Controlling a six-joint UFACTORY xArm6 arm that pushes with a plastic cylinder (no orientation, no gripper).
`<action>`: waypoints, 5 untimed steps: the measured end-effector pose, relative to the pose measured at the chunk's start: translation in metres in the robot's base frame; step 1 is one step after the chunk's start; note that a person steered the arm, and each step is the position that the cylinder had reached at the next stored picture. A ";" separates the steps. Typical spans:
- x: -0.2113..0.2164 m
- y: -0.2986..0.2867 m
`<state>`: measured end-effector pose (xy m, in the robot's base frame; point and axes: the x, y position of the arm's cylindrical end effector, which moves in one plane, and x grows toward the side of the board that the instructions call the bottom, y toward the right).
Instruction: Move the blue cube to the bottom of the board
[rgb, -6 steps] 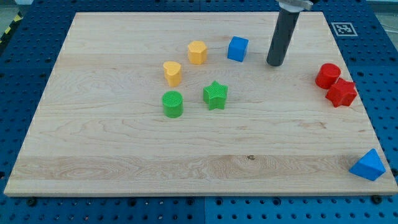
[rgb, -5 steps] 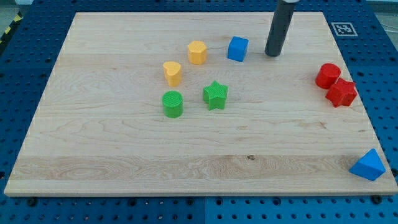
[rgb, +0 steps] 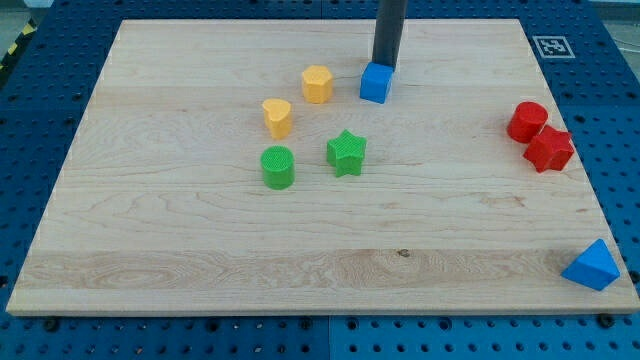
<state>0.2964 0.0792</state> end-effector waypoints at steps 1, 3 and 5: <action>-0.003 -0.010; 0.015 -0.014; 0.018 -0.014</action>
